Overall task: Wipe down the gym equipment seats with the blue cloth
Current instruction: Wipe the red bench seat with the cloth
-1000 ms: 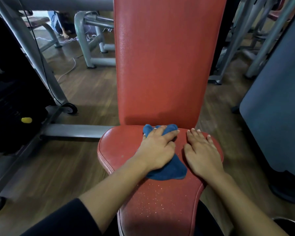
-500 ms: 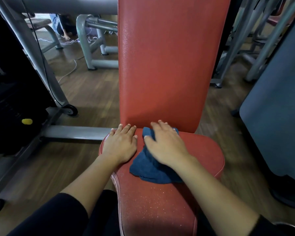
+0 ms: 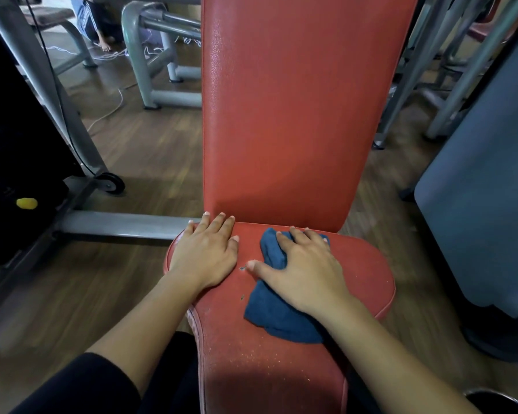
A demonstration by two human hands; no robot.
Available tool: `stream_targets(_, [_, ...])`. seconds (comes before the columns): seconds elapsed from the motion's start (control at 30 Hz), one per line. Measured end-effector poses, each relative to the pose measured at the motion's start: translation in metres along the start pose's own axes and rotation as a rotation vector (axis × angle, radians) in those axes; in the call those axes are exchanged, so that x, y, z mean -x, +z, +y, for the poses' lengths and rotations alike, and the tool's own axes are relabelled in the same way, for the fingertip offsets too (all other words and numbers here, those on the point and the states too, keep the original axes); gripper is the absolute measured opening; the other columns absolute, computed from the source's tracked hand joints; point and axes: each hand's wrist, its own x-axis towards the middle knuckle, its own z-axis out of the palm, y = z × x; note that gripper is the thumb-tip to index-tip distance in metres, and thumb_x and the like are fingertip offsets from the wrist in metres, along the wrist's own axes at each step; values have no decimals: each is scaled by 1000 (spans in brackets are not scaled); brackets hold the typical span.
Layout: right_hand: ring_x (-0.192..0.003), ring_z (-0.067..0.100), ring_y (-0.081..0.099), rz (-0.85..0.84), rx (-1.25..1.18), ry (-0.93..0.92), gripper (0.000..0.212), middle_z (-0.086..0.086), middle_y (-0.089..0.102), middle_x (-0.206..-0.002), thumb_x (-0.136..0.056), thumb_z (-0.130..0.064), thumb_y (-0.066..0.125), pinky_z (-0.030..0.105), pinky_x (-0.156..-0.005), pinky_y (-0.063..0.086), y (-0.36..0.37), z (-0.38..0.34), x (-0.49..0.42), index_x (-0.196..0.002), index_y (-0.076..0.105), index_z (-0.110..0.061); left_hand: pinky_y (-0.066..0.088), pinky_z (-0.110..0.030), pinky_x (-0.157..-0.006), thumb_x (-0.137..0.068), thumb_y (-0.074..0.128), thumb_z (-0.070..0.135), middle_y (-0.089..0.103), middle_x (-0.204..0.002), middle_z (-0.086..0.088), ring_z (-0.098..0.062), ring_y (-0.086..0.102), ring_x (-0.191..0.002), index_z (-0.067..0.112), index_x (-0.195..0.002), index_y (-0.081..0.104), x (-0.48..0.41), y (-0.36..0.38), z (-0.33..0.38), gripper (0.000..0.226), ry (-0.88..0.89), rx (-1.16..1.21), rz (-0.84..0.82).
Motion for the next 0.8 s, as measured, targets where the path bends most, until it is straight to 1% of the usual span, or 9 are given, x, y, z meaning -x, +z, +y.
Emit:
stream_targets(0.1, [-144,21,17,28,-48,16,63,-1,30,-155,-89,-56,48,39,-118,14,5,4,-24,-144,40,-26,4,-43,-118,-101,24,38,15,-159,0,-22,6,-147,21,-151,19,3,-2,3,54,-11,19,2])
stream_targets(0.2, [-142,22,21,52,-36,-1,53,2,34,-152,-94,-42,45,40,-118,14,5,8,-36,-143,43,-23,2,-44,-118,-101,24,40,11,-160,0,-22,2,-147,20,-152,17,9,-3,11,55,-31,68,-29])
stream_targets(0.27, [-142,21,23,51,8,-32,50,0,37,-151,-96,-39,40,40,-118,14,2,8,-31,-143,42,-22,0,-44,-117,-101,21,43,6,-160,0,-22,-2,-147,20,-152,12,12,-1,16,57,-27,41,-45])
stream_targets(0.47, [-147,18,9,-30,225,-8,58,-6,22,-158,-99,-49,23,44,-120,3,-9,27,8,-152,20,-26,0,-44,-118,-100,17,44,3,-160,1,-21,-4,-147,21,-153,7,13,1,18,58,-19,8,-23])
stream_targets(0.57, [-148,20,1,23,187,13,65,-4,9,-161,-96,-60,23,43,-120,1,-14,26,16,-153,11,-30,1,-45,-118,-100,16,43,3,-160,0,-21,-3,-147,20,-153,8,13,2,18,58,-20,2,-14])
stream_targets(0.63, [-147,20,3,31,128,8,70,-4,13,-160,-92,-66,18,42,-120,2,-10,18,19,-152,13,-31,2,-45,-118,-100,17,43,3,-160,0,-21,-3,-147,20,-153,7,13,3,18,58,-21,-3,-14])
stream_targets(0.7, [-146,20,9,44,127,6,79,-6,22,-158,-83,-69,7,44,-119,3,-4,14,19,-150,22,-32,1,-45,-118,-100,16,43,3,-160,0,-21,-3,-147,20,-153,7,14,3,18,58,-19,-5,-15])
stream_targets(0.73, [-146,20,11,51,137,8,77,-6,24,-157,-83,-67,7,45,-120,5,-1,15,17,-150,25,-32,2,-45,-118,-100,16,43,3,-160,0,-21,-3,-147,20,-153,7,14,2,18,58,-17,-7,-16])
stream_targets(0.8, [-145,20,15,51,149,11,62,-6,26,-156,-93,-58,22,45,-119,7,2,21,7,-149,28,-33,2,-45,-118,-100,16,43,3,-160,-1,-21,-2,-147,20,-153,7,14,2,19,58,-15,-12,-18])
